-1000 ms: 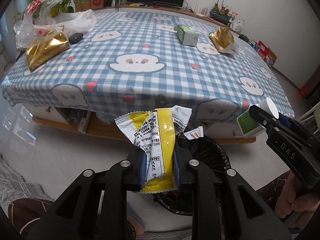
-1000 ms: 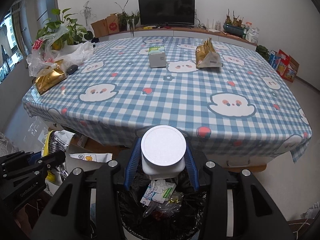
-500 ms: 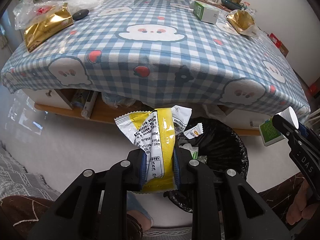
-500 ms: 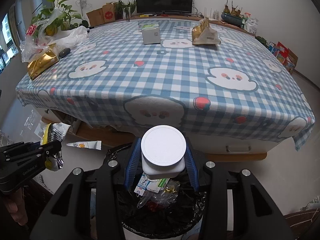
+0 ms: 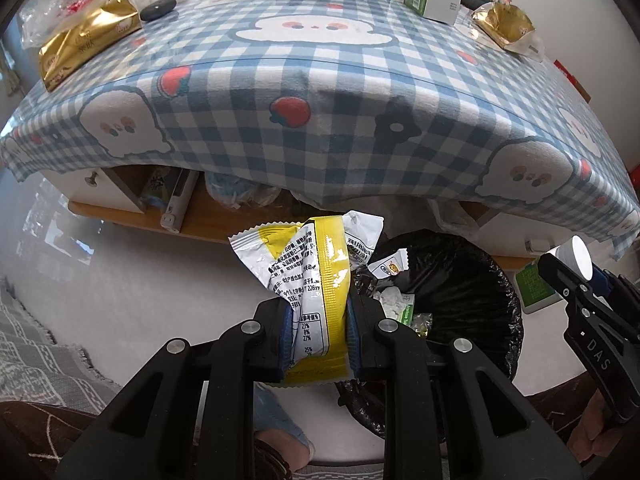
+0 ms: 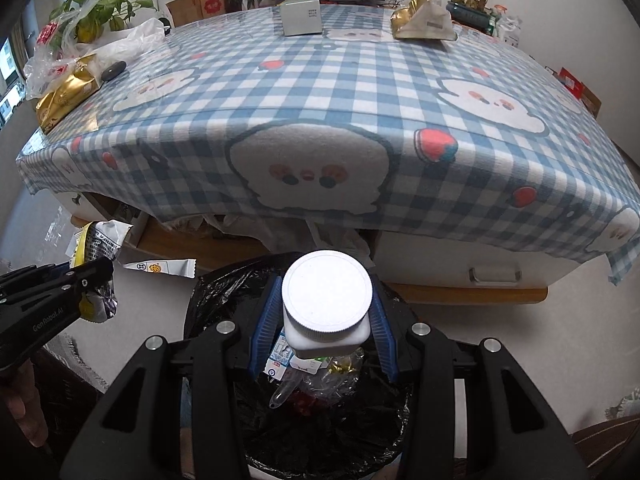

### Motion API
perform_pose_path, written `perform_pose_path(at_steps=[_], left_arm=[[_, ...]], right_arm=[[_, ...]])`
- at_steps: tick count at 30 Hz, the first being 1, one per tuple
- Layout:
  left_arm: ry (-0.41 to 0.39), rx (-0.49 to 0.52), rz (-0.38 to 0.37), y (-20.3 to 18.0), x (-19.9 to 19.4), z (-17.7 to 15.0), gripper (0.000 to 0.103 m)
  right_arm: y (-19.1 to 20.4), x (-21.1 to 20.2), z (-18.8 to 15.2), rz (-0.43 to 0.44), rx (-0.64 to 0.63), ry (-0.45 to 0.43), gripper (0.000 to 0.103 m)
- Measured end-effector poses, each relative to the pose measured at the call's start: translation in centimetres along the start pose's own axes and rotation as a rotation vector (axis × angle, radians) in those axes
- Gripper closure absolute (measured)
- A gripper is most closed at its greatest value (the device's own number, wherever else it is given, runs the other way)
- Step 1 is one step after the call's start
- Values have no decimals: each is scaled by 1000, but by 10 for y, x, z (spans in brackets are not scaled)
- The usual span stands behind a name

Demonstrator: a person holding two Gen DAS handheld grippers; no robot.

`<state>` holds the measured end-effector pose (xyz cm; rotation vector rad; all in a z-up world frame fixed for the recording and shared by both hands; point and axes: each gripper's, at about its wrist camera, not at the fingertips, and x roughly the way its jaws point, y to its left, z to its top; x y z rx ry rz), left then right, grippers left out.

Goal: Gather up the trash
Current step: 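Open the right tool to drop the pill bottle into the bin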

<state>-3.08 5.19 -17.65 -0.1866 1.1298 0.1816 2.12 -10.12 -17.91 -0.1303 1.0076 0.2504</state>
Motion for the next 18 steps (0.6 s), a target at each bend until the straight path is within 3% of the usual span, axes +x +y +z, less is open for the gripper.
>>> perform_pose_path(at_steps=[9,11,18], left_arm=[[15,0,-9,-5,9,1,82],[19,-1,-10,-8,10,0,82],[3,24,-25,-27,5,0,82]], right_arm=[[-3,13,-3,-5,11,15,59],[-4,11,-3,-2,18,8,48],[-16,-5,2,-16,39,-32,25]])
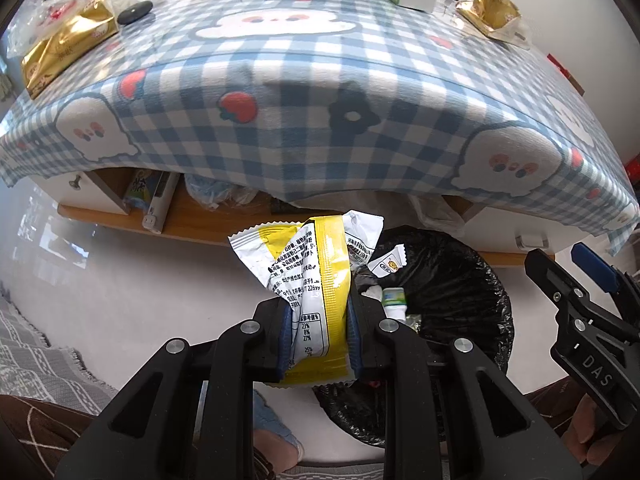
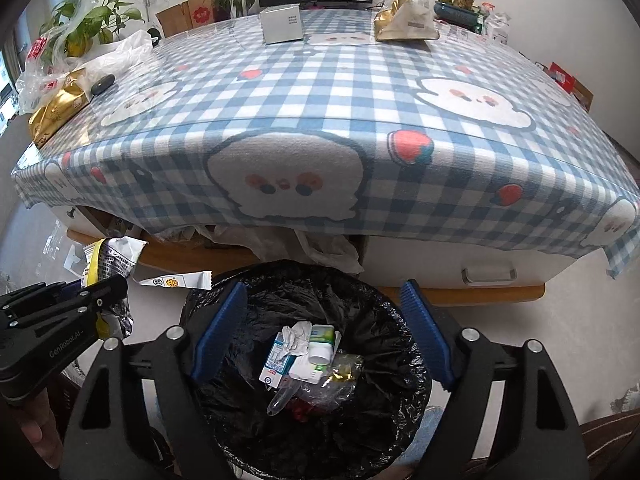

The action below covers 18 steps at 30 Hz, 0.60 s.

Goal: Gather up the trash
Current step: 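Open the right tool to drop the pill bottle into the bin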

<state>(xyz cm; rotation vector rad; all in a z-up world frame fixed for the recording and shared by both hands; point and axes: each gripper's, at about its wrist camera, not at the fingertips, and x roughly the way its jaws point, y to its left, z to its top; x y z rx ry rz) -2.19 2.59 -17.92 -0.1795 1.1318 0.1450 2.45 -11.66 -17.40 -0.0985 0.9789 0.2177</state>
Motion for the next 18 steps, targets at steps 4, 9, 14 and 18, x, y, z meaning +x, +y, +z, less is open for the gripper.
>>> perform_pose_path(at_steps=[4,9,14,18], left_arm=[[-11,8,-21,-12,-3,1,82],[-23,28,-38,-33,-5,1,82],[-27,59,-46,-55,-1,-1,82],[-24,81,-52,-70,5,-3,82]], right_arm=[[-14,-7,2,-17,11,-12,16],[-40,-10,0,-44,49,-9,12],[-65,-8,-5,-42,120,8,9],[-82,-6,-9,-50,155,26,8]])
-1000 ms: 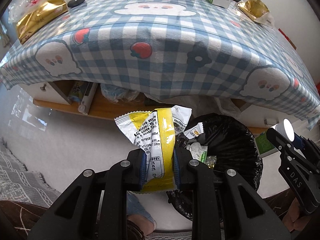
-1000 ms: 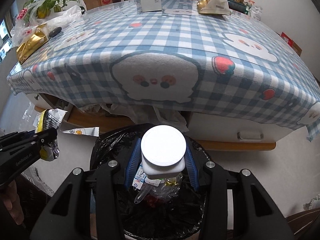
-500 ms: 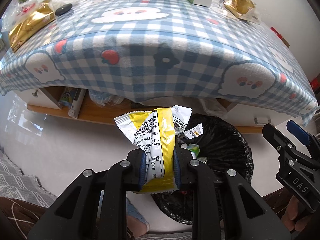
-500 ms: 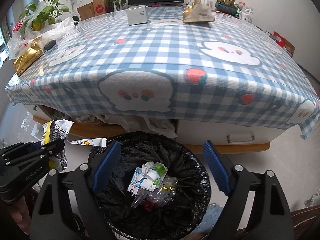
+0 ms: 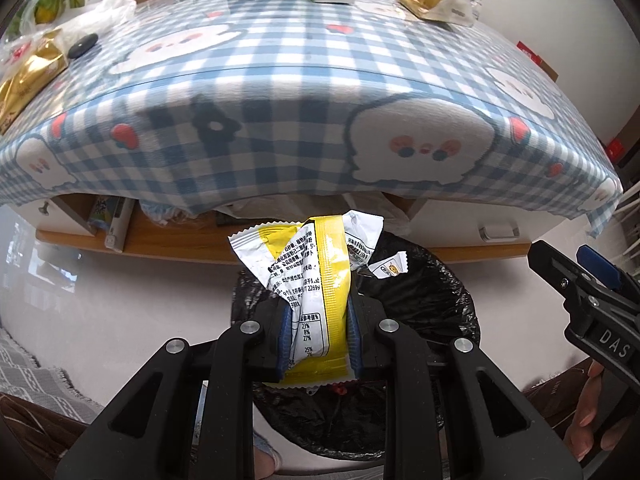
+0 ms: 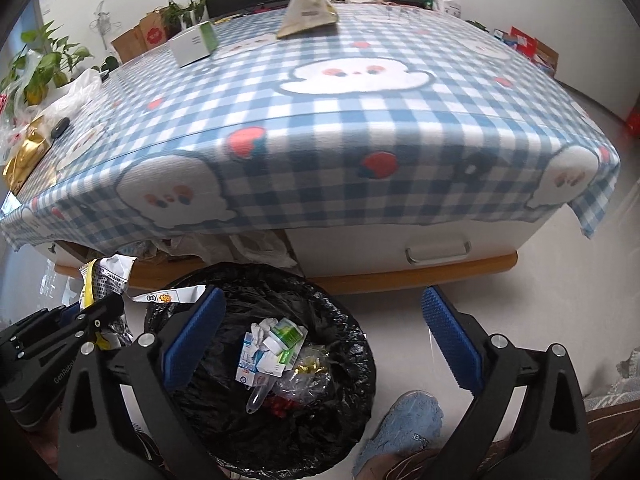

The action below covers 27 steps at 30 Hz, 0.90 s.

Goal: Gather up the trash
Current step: 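Open the right tool to drop the pill bottle into the bin, then lower the yellow packet into the bin and open the left tool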

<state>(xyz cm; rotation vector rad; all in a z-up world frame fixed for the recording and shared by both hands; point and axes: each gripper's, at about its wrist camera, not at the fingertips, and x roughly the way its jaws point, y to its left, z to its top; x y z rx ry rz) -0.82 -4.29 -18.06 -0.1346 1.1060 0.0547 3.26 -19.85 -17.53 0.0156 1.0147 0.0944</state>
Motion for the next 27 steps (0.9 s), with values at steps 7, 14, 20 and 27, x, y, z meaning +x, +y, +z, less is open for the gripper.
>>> perform_pose_path(at_steps=[7,14,20,27], left_arm=[[12,29,-17,-20,14,-3,81],[32,66,-25,-38,27,-9,81],[38,76,-26,-41,30,-9,70],[12,78,-19,-40,22,-9,55]], right_arm=[[-19,7,-6,-35,7,19,8],[-28,15,-11,-57,10,46,8],[-26,16,-12,-58,1,40,8],[-20,12,-10,-59,-17,27,8]])
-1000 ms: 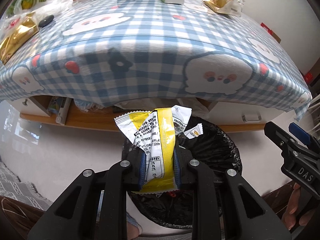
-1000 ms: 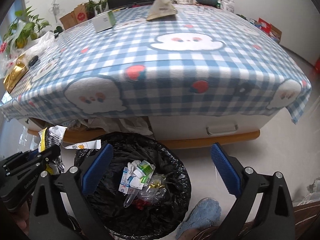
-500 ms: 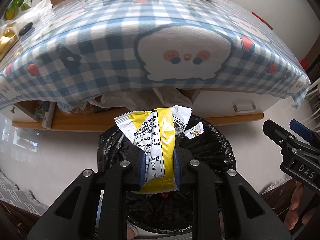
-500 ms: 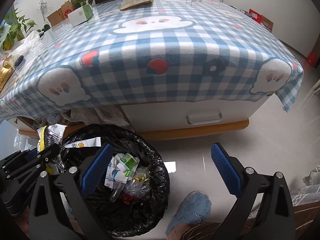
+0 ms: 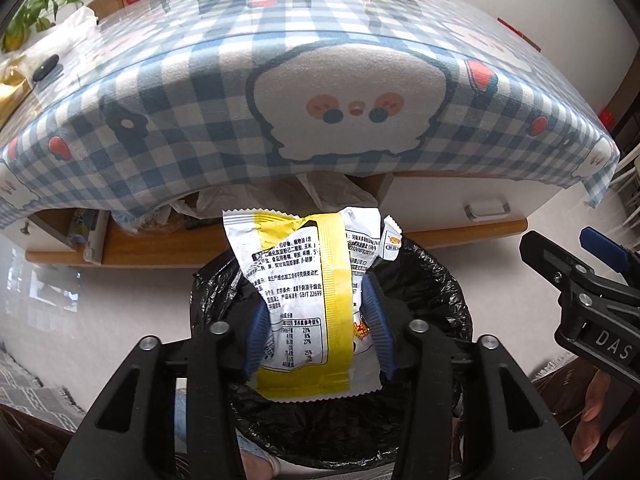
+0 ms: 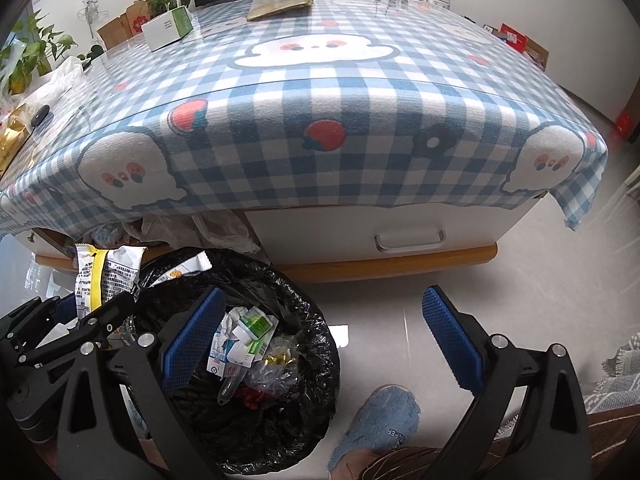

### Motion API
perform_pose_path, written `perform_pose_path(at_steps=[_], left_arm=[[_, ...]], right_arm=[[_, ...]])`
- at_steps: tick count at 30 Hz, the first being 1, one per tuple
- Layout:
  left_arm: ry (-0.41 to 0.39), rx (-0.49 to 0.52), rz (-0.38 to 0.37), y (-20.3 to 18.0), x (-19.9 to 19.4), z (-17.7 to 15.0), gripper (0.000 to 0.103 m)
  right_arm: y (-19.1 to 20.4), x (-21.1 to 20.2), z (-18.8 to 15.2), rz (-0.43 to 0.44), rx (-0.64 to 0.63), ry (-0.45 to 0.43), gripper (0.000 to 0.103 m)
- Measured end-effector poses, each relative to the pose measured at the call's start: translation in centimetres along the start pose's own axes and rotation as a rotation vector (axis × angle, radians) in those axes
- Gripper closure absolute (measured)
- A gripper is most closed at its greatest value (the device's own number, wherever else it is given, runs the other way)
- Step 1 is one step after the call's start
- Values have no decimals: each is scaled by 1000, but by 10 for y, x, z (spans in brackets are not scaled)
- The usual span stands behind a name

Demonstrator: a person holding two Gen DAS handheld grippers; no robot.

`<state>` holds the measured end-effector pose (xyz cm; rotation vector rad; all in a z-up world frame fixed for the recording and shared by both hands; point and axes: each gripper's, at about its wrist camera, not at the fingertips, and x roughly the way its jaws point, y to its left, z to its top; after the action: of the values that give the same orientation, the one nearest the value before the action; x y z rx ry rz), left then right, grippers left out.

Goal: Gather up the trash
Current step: 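Lower the yellow packet into the bin and open the left tool, then move both open tools from the bin back over the table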

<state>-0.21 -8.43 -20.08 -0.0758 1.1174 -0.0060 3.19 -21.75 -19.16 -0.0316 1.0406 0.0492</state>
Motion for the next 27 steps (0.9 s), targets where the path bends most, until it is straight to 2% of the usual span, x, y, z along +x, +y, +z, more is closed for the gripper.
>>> perform_pose_path(at_steps=[9,15,20,27], left_arm=[[-40,-11,-17,5,-19,5,29],[-99,-25,-10,12,-43,10,14],[-157,-34,4,22,-66,17,6],[-220,-24,24,33,-97,25,6]], right_arm=[[7,-12,6,10,-18,-31,8],[10,-26,10,20,-18,-70,8],[16,-43,15,20,-36,-117,8],[21,-74,28,22,-52,-195,8]])
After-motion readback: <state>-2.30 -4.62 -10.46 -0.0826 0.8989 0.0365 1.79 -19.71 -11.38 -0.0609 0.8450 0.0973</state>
